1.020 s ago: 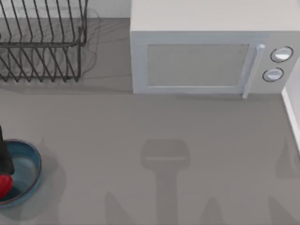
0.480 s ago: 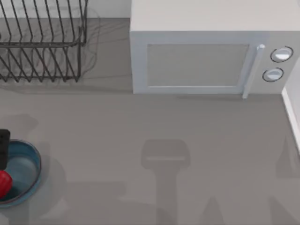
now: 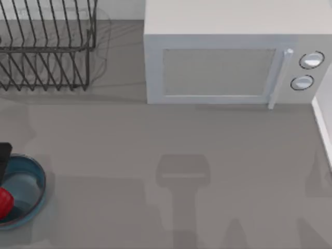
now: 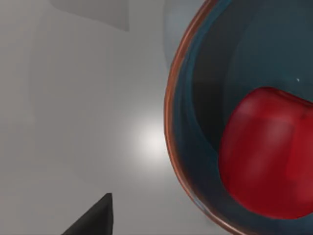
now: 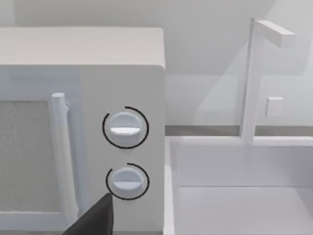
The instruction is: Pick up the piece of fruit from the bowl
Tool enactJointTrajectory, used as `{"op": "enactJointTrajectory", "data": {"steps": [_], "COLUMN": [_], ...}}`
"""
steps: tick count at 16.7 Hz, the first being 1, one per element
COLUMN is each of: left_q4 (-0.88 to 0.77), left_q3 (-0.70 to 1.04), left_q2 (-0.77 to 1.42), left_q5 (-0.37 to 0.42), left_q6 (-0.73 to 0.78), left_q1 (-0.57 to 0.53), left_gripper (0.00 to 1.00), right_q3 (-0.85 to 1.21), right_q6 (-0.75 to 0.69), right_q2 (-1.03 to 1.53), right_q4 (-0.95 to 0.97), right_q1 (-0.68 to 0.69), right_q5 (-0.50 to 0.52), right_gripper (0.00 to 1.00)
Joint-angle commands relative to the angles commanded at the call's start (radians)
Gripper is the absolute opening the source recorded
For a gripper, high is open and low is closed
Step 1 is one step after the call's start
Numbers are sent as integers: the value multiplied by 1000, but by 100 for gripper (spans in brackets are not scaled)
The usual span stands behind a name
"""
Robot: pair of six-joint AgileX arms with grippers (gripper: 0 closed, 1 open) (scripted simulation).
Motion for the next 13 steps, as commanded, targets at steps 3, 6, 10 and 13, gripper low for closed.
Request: {"op": "enactJointTrajectory", "data": {"steps": [3,6,10,13], "left_q4": [-1,17,171,324], "left_q3": [1,-14,-99,-178], "left_q2": [2,8,71,130], "left_q5": [0,0,0,0], "left_q6": [0,0,2,5], "left_q1": [0,-4,-1,2], "left_gripper": [100,100,100,100], "right_q3": [0,0,0,0], "right_q6": [0,0,0,0], "right_q2": [0,0,0,0], "right_q4": [0,0,0,0], "right_q1": [0,0,0,0], "right_q5": [0,0,0,0], "right_gripper": [100,100,100,100]}}
